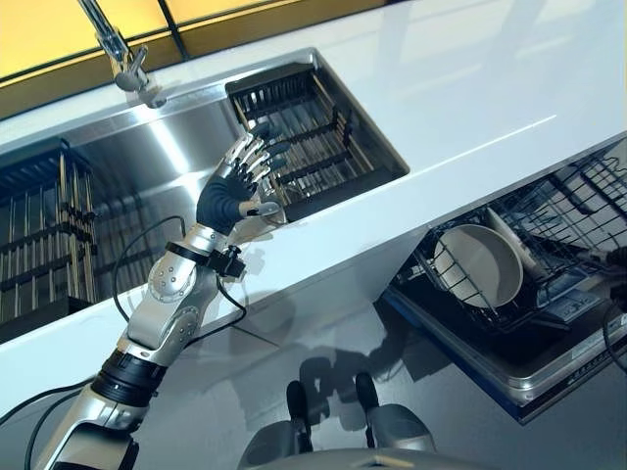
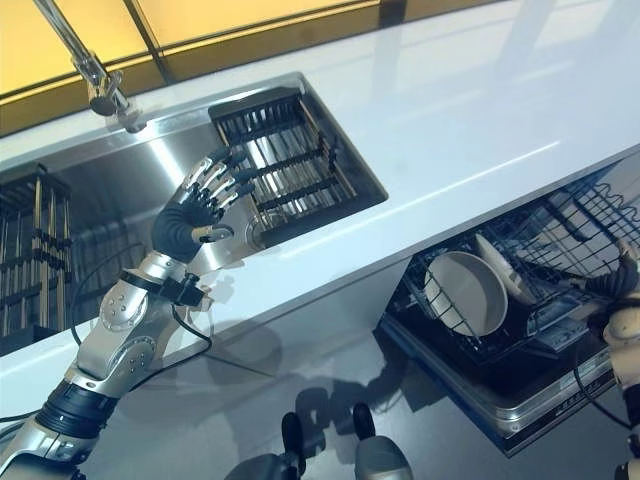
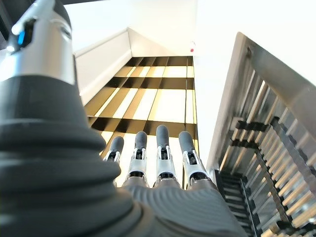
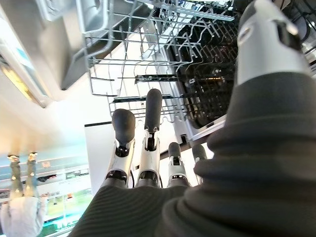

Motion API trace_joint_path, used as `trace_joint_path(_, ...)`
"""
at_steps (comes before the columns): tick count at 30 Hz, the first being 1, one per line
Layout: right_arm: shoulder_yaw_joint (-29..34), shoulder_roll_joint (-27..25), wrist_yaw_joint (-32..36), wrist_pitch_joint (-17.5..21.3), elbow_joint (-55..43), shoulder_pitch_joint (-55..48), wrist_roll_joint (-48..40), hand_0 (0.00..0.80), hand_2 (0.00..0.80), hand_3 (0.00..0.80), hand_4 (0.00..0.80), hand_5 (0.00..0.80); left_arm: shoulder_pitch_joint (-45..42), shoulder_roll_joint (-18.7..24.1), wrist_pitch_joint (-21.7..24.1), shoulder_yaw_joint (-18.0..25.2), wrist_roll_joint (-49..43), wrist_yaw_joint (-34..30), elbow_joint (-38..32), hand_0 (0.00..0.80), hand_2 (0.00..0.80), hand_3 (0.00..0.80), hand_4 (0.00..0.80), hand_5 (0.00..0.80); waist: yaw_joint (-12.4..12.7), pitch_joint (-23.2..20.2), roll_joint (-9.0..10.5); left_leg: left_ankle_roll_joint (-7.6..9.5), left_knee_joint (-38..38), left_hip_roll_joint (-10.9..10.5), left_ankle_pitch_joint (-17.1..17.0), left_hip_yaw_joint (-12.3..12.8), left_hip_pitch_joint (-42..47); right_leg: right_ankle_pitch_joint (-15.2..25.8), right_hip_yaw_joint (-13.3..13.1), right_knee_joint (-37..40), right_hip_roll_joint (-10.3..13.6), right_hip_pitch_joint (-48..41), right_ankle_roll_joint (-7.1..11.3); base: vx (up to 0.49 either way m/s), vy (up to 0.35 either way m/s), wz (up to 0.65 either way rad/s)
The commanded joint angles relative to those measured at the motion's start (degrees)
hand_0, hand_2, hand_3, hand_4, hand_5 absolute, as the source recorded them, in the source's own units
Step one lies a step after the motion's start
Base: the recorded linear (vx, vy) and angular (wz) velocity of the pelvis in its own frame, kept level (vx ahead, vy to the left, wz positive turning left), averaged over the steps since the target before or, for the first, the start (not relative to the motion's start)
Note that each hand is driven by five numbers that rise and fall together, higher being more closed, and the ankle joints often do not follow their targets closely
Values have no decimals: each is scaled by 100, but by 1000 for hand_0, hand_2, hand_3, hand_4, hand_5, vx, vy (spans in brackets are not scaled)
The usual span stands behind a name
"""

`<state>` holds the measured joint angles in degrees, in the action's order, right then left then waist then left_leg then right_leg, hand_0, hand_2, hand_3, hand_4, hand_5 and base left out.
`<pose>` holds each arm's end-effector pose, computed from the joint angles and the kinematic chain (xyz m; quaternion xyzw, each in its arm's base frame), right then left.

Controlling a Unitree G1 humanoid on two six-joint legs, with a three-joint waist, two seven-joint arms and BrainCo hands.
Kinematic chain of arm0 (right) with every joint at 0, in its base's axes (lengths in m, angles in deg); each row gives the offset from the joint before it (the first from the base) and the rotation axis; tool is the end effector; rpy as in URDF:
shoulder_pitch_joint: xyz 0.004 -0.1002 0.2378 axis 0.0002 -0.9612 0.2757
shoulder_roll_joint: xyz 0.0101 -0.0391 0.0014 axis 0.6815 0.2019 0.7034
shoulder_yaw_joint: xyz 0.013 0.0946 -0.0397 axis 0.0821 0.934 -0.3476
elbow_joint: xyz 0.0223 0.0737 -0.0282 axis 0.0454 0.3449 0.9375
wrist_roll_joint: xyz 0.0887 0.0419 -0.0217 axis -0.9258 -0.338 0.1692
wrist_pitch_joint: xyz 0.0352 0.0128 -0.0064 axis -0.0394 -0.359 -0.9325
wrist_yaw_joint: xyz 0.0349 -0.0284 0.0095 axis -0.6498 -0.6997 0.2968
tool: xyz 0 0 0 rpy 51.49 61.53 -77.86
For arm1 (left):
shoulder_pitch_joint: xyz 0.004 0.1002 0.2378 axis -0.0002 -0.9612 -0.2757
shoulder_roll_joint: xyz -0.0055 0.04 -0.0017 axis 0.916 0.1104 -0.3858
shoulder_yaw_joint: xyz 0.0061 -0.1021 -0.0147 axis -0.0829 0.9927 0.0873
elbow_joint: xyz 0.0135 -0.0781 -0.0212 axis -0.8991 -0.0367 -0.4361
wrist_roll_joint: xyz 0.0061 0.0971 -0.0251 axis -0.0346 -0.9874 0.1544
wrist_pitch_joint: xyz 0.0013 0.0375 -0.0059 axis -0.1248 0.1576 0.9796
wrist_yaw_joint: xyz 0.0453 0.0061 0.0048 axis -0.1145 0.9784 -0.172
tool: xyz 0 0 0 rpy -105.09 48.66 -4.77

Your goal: Take plates into dishwasher

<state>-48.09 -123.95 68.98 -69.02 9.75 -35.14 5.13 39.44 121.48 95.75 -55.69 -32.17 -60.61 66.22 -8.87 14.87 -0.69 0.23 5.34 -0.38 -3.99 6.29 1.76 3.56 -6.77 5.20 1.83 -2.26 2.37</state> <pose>0.2042 -0.3912 0.1119 -0.4890 0.1846 -0.2695 0.8088 0.2368 0.1885 0.1430 -0.0332 -0.2334 -0.2214 0.9463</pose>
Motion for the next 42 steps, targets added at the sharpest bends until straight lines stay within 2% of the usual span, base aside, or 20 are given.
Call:
trace_joint_path(1, 231, -95, -299, 250, -85, -90, -71, 0, 0, 0, 0, 0, 13, -295, 209, 154, -44, -67, -149, 0, 0, 0, 0, 0, -16, -408, -5, 277, -34, -147, 784, 108, 321, 71, -62, -20, -415, 128, 30, 49, 34, -8)
trace_joint_path(6, 574, 234, -519, -86, 0, -475, -403, 0, 0, 0, 0, 0, -78, -395, 190, 273, -65, -93, -141, 0, 0, 0, 0, 0, -88, -481, -7, 278, -34, -123, 810, 176, 373, 61, -145, -20, -441, 102, 40, 50, 31, -6)
trace_joint_path(7, 631, 346, -591, -181, 52, -557, -551, 110, 110, 110, 110, 110, -96, -411, 166, 294, -66, -89, -160, 0, 0, 0, 0, 0, -100, -492, -8, 283, -34, -116, 814, 187, 387, 63, -154, -20, -446, 95, 39, 48, 23, -11)
trace_joint_path(8, 676, 442, -650, -228, 105, -611, -654, 474, 474, 474, 474, 474, -117, -433, 157, 316, -76, -102, -161, 0, 0, 0, 0, 0, -107, -496, -11, 288, -34, -111, 819, 192, 402, 61, -162, -20, -448, 86, 37, 48, 15, -13)
trace_joint_path(9, 725, 550, -715, -315, 183, -667, -718, 740, 740, 740, 740, 740, -144, -453, 157, 331, -78, -129, -158, 0, 0, 0, 0, 0, -111, -505, -17, 292, -34, -106, 825, 200, 417, 59, -164, -20, -450, 78, 35, 45, 8, -11)
trace_joint_path(10, 751, 652, -703, -410, 281, -717, -768, 800, 800, 800, 800, 800, -183, -473, 143, 346, -86, -159, -180, 0, 0, 0, 0, 0, -107, -514, -21, 293, -34, -101, 832, 209, 426, 57, -167, -20, -453, 69, 35, 41, 3, -8)
trace_joint_path(14, 655, 932, -737, -683, 635, -802, -768, 800, 800, 800, 800, 800, -227, -528, 100, 337, -115, -222, -227, 0, 0, 0, 0, 0, -84, -509, -36, 309, -34, -93, 845, 205, 466, 64, -168, -20, -452, 42, 26, 34, -7, -3)
trace_joint_path(21, 350, 1149, -794, -645, 1691, -691, -557, 800, 800, 800, 800, 800, -184, -539, 33, 253, -46, -325, -252, 0, 0, 0, 0, 0, 25, -517, -97, 311, -34, -75, 831, 155, 496, 58, -112, -20, -442, 4, 12, 22, -22, 0)
trace_joint_path(30, -161, 1429, -1062, -1019, 1955, -709, 133, 800, 800, 800, 800, 800, -248, -512, 48, 223, 4, -347, -384, 0, 0, 0, 0, 0, 83, -471, -186, 291, -34, -76, 778, 86, 424, 50, -26, -20, -428, 53, 12, 2, -7, 0)
trace_joint_path(32, -313, 1481, -968, -1321, 2094, -680, 311, 800, 800, 800, 800, 800, -237, -503, 71, 203, 15, -369, -377, 0, 0, 0, 0, 0, 106, -465, -197, 285, -34, -76, 761, 64, 398, 51, -7, -20, -424, 69, 14, -15, -17, 1)
trace_joint_path(38, -791, 1629, -676, -1310, 2997, -395, 334, 800, 800, 800, 800, 800, -193, -466, -43, 115, 57, -452, -512, 0, 0, 0, 0, 0, 265, -423, -255, 285, -34, -83, 717, -27, 355, 49, 117, -20, -380, 76, 16, -22, -45, 6)
trace_joint_path(42, -973, 1682, -500, -1602, 3380, -75, 341, 800, 800, 800, 800, 800, -132, -450, -19, 8, 10, -410, -586, 0, 0, 0, 0, 0, 370, -334, -397, 285, -34, -112, 682, -110, 307, 41, 193, -20, -341, 105, 3, -34, -43, 8)
